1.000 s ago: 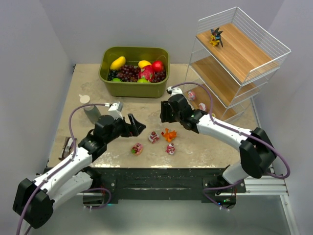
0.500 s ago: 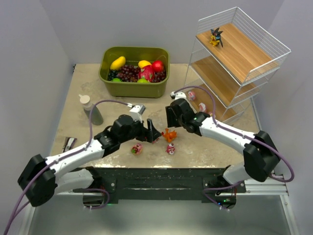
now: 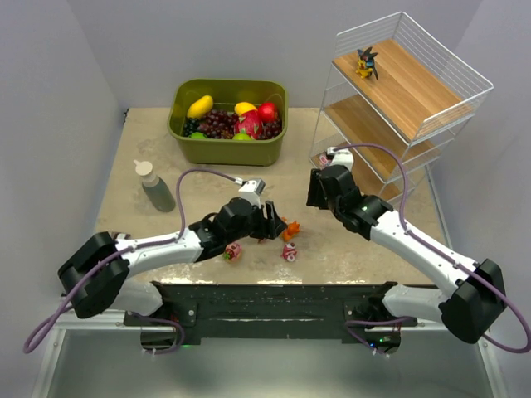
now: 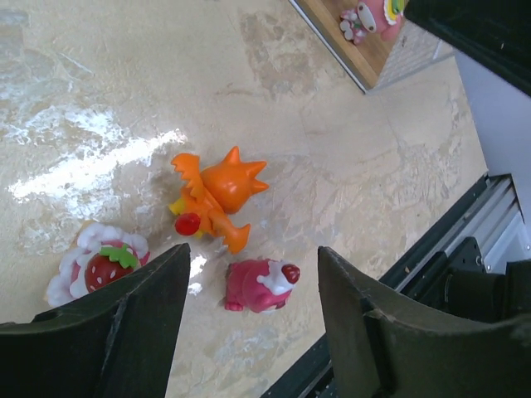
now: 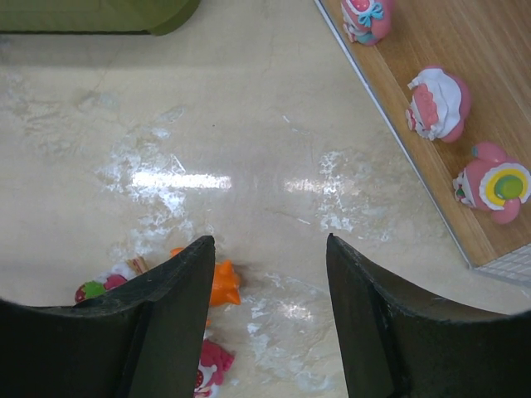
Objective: Place and organize the plastic toys onto the shelf
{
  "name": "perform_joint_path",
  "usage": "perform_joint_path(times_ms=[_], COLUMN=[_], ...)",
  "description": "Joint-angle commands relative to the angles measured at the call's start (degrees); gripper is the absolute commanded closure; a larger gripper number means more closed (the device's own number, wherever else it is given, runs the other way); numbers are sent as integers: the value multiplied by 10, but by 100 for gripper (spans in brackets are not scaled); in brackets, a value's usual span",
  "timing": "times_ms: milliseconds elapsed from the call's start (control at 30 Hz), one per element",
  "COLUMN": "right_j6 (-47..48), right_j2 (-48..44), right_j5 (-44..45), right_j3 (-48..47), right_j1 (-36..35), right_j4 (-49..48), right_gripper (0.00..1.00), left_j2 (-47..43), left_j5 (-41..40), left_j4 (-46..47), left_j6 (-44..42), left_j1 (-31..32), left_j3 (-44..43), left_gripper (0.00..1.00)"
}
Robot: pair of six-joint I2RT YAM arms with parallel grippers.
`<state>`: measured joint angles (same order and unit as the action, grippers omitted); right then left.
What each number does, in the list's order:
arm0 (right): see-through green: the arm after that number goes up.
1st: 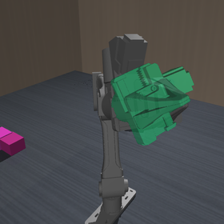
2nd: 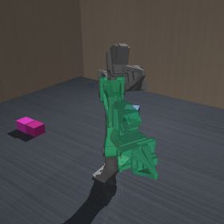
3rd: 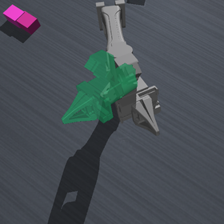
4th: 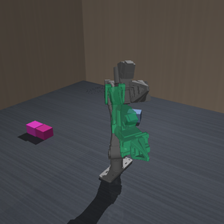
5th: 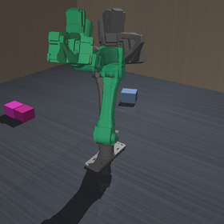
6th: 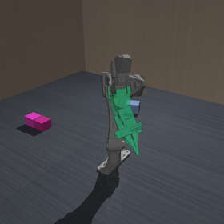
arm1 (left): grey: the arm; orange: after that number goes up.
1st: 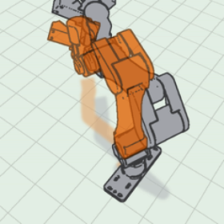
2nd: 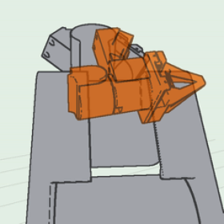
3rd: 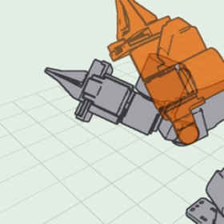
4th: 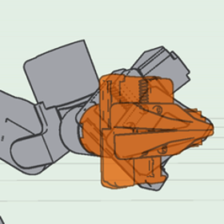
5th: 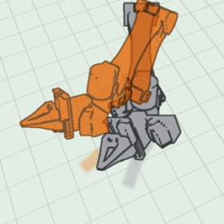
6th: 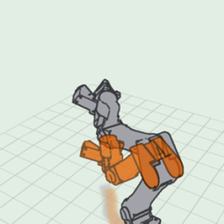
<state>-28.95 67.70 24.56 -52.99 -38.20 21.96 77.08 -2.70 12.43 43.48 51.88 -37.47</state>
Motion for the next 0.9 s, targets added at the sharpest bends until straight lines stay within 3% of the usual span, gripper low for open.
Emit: perform_joint_path(times_ms=[0, 367, 700, 867], right_j6=[-11, 1, 6, 12], right_j2=[-8, -36, -48, -50], right_j5=[10, 15, 11, 8], right_j3=[16, 31, 33, 32], right_j1=[2, 15, 25, 26], right_j4=[0, 5, 12, 12], right_gripper=[40, 40, 40, 40], left_j2=[22, 78, 128, 138], left_j5=[-85, -179, -203, -232], left_j4=[72, 93, 95, 77], left_j6=[37, 65, 96, 103], left_j1=[12, 36, 48, 53], left_j3=[-8, -13, -35, -46], left_gripper=[37, 47, 52, 62])
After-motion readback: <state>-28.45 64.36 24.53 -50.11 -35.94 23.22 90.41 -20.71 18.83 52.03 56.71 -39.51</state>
